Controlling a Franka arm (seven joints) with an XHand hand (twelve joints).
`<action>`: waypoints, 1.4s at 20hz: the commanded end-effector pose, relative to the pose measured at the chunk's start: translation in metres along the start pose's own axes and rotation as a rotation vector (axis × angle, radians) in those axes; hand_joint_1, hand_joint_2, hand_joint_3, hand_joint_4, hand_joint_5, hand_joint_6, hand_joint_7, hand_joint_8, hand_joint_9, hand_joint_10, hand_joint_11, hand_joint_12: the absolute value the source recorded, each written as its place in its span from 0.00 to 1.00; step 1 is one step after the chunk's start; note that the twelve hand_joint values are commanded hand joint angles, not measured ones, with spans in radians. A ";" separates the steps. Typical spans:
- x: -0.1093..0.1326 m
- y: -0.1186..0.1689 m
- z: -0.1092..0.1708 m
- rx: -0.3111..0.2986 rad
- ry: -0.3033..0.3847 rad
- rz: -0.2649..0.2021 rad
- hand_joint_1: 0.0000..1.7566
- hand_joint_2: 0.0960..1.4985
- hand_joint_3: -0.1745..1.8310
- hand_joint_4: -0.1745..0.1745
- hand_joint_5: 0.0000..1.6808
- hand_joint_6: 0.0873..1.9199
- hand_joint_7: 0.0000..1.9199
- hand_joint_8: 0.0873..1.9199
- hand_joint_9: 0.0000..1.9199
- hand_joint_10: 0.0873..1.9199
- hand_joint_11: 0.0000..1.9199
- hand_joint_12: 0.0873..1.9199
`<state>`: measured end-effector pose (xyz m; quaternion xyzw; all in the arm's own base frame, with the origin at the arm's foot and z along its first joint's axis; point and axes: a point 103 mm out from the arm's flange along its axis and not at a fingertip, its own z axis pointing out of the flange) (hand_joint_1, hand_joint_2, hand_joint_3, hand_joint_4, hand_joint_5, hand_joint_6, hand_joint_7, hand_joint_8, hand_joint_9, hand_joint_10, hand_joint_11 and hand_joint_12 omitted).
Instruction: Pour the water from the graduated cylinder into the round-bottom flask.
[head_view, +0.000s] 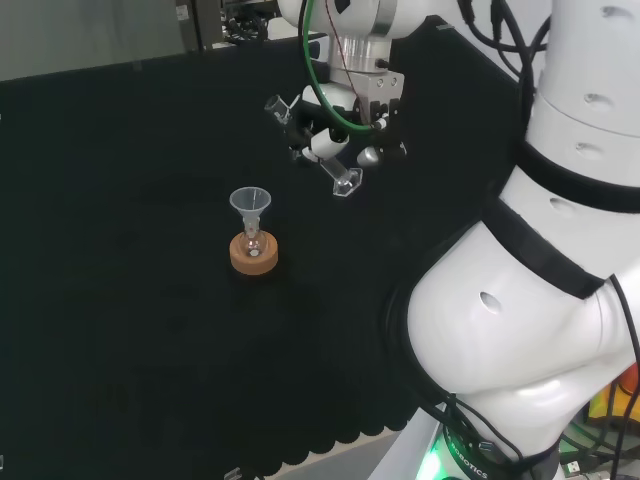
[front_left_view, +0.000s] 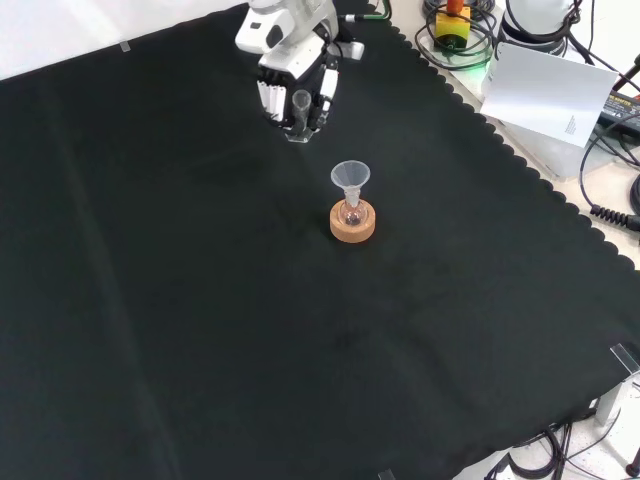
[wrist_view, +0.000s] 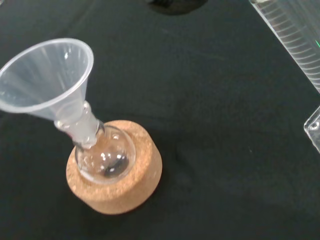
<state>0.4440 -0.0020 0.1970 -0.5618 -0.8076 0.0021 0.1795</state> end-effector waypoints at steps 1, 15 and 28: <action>0.010 -0.035 0.000 0.056 -0.044 0.005 0.71 0.74 0.09 0.00 0.55 0.53 0.50 0.53 0.75 0.00 0.63 0.40; 0.024 -0.062 0.018 0.279 -0.205 0.017 0.71 0.74 0.09 0.00 0.56 0.52 0.51 0.52 0.76 0.00 0.64 0.40; 0.036 -0.059 0.017 0.376 -0.319 0.018 0.72 0.73 0.09 0.00 0.56 0.52 0.51 0.52 0.76 0.00 0.64 0.40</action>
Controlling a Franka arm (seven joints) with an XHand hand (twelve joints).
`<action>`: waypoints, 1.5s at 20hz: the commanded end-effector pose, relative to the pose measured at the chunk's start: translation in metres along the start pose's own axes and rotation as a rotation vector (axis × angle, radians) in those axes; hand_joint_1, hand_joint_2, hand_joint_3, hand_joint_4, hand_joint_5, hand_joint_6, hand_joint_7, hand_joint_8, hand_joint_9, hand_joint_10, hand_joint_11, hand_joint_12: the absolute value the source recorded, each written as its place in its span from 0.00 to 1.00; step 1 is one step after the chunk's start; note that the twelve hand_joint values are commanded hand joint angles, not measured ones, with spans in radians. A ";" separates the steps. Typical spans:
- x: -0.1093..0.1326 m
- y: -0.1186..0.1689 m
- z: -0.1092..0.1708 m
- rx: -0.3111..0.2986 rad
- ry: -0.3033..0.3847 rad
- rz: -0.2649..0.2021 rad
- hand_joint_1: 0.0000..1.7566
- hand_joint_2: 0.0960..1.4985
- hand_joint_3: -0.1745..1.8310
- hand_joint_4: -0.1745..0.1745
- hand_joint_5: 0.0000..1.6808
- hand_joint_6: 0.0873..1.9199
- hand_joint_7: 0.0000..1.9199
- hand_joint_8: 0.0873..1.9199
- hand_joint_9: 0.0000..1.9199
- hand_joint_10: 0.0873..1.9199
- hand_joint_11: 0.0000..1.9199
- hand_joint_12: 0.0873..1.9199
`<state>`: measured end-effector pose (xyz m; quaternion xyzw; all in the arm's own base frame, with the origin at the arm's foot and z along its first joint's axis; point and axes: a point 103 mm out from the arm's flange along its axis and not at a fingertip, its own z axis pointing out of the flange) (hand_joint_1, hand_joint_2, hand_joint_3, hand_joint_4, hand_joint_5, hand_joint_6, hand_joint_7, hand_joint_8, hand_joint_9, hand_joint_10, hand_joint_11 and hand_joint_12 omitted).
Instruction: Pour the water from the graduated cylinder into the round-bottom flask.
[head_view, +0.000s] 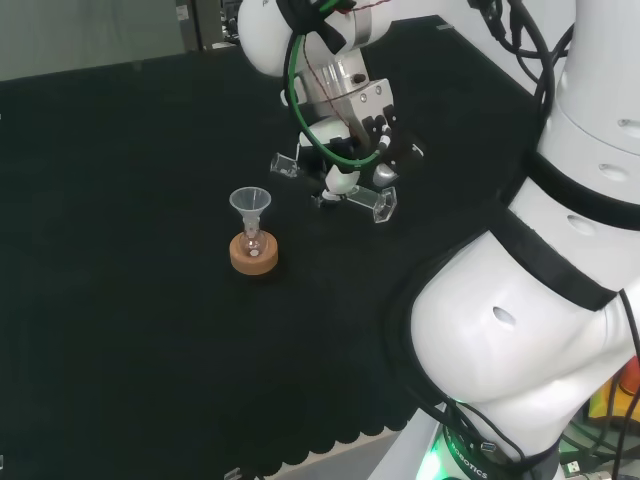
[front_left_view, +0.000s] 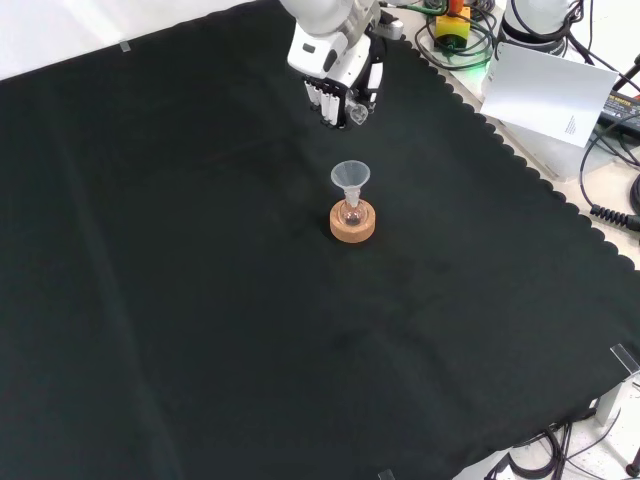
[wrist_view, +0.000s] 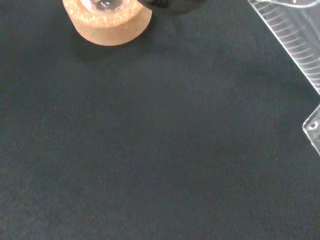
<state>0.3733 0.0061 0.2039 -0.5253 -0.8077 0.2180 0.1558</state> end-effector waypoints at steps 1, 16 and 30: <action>0.006 0.004 -0.002 0.045 -0.043 0.001 0.72 0.73 0.09 0.00 0.56 0.52 0.51 0.52 0.76 0.00 0.64 0.40; 0.013 0.015 -0.009 0.176 -0.115 0.020 0.71 0.73 0.09 0.00 0.56 0.52 0.51 0.52 0.76 0.00 0.64 0.39; 0.013 0.020 -0.015 0.288 -0.151 0.043 0.71 0.74 0.09 0.00 0.56 0.52 0.51 0.52 0.76 0.00 0.64 0.39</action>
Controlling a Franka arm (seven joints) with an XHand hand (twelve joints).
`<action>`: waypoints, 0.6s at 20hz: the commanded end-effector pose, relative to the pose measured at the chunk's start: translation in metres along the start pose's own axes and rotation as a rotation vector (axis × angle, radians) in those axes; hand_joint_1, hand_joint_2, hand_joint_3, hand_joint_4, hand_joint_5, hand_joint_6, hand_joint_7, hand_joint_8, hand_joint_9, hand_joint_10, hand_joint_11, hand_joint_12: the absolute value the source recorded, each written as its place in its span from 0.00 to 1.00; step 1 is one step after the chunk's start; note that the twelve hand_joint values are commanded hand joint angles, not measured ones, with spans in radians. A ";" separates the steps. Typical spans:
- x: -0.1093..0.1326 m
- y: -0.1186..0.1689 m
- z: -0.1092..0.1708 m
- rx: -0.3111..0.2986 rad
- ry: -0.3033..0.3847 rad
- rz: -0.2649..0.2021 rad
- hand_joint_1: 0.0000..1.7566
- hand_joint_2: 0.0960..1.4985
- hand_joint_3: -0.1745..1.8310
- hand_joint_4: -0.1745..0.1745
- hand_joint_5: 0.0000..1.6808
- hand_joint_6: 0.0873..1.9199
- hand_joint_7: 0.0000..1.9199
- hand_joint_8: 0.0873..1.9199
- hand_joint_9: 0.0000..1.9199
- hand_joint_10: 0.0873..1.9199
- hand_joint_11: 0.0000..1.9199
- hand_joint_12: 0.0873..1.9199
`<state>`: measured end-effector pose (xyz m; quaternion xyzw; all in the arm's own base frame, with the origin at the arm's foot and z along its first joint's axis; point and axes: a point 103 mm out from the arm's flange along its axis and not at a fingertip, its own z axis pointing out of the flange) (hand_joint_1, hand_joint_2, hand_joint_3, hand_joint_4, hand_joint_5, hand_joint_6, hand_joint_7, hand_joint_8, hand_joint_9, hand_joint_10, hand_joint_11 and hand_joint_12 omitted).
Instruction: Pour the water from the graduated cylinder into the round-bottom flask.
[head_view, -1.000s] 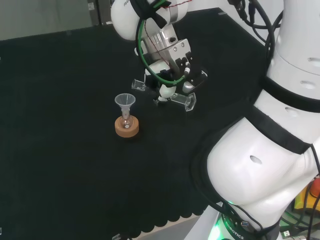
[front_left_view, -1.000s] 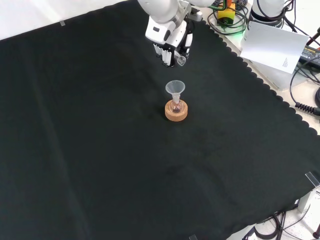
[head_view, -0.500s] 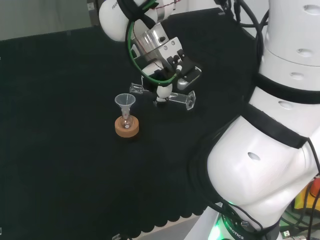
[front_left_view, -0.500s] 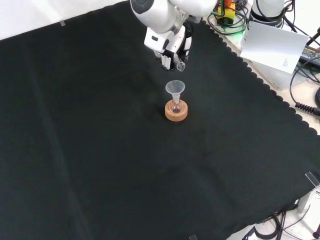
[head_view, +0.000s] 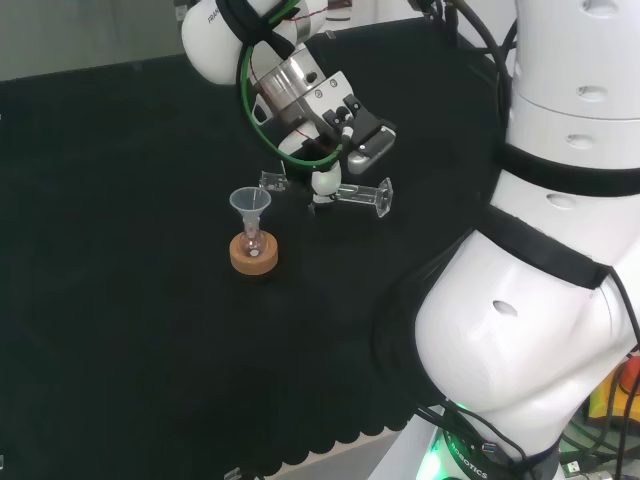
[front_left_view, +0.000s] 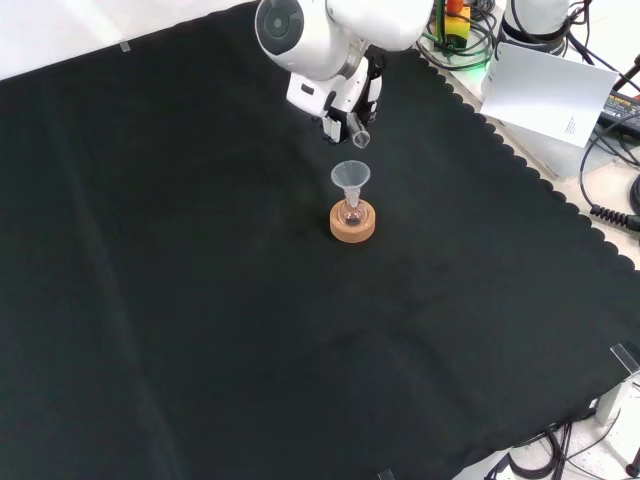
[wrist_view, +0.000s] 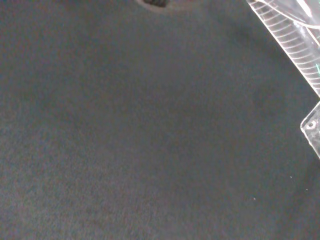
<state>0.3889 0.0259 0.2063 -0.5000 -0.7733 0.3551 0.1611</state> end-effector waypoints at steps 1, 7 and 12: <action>0.001 0.002 -0.003 0.041 -0.015 0.007 0.71 0.74 0.09 0.00 0.56 0.52 0.51 0.52 0.76 0.00 0.64 0.39; 0.001 0.009 -0.006 0.067 -0.025 0.016 0.71 0.74 0.09 0.00 0.56 0.52 0.51 0.52 0.76 0.00 0.64 0.39; -0.001 0.013 -0.010 0.089 -0.049 0.052 0.71 0.74 0.09 0.00 0.56 0.52 0.51 0.52 0.76 0.00 0.64 0.39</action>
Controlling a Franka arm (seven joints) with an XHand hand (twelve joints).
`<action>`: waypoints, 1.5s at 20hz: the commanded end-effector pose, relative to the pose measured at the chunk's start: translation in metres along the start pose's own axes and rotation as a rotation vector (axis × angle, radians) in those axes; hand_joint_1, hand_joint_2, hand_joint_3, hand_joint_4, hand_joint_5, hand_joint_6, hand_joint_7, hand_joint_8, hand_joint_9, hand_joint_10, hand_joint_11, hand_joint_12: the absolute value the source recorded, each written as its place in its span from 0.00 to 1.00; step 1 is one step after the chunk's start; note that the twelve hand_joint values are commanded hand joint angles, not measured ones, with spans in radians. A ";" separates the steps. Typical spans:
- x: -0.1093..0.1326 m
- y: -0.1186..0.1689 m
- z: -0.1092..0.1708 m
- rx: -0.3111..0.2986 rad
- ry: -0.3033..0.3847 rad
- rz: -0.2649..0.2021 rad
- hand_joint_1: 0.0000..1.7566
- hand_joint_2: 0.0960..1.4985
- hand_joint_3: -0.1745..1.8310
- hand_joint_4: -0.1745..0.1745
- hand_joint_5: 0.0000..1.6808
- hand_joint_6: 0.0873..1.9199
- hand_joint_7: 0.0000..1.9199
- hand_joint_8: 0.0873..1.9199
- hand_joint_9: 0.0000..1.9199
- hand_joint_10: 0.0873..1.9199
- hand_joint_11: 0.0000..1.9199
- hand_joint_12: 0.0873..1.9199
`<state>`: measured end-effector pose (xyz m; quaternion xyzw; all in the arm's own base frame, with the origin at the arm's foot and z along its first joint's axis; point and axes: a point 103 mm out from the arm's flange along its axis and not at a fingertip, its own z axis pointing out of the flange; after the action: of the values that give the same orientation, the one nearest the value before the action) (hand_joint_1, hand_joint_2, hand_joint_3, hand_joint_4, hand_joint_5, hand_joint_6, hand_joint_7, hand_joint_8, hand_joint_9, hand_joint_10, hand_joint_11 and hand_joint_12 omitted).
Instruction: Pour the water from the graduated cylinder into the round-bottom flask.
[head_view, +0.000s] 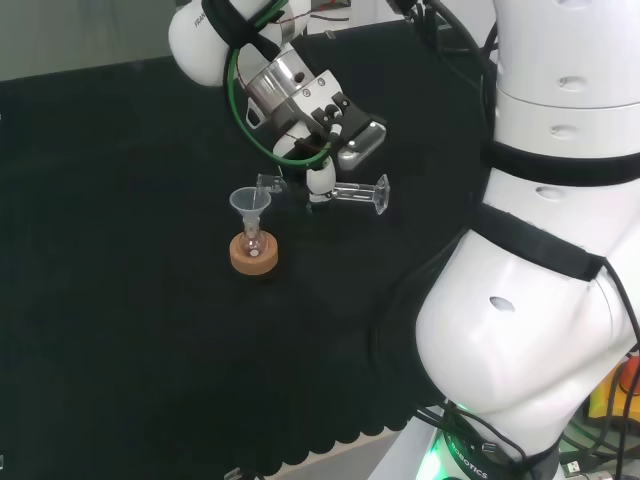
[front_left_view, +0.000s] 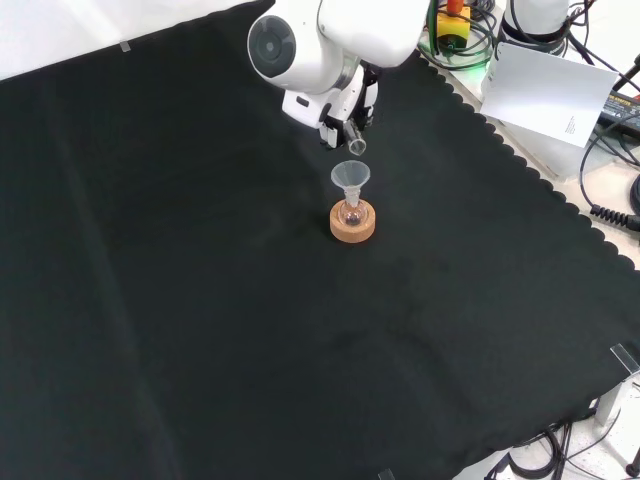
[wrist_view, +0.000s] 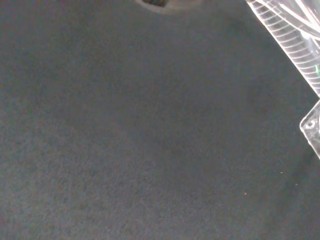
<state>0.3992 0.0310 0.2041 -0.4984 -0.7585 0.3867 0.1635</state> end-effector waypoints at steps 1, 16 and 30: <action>-0.001 0.003 -0.005 0.032 -0.027 0.037 0.71 0.74 0.09 0.00 0.56 0.52 0.51 0.52 0.76 0.00 0.64 0.39; 0.002 -0.001 -0.016 0.095 -0.074 0.087 0.71 0.74 0.09 0.00 0.56 0.52 0.51 0.52 0.77 0.00 0.64 0.39; 0.004 -0.003 -0.020 0.126 -0.107 0.100 0.71 0.73 0.09 0.00 0.56 0.52 0.51 0.52 0.77 0.00 0.64 0.39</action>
<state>0.4074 0.0424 0.2180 -0.5033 -0.7175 0.4620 0.1358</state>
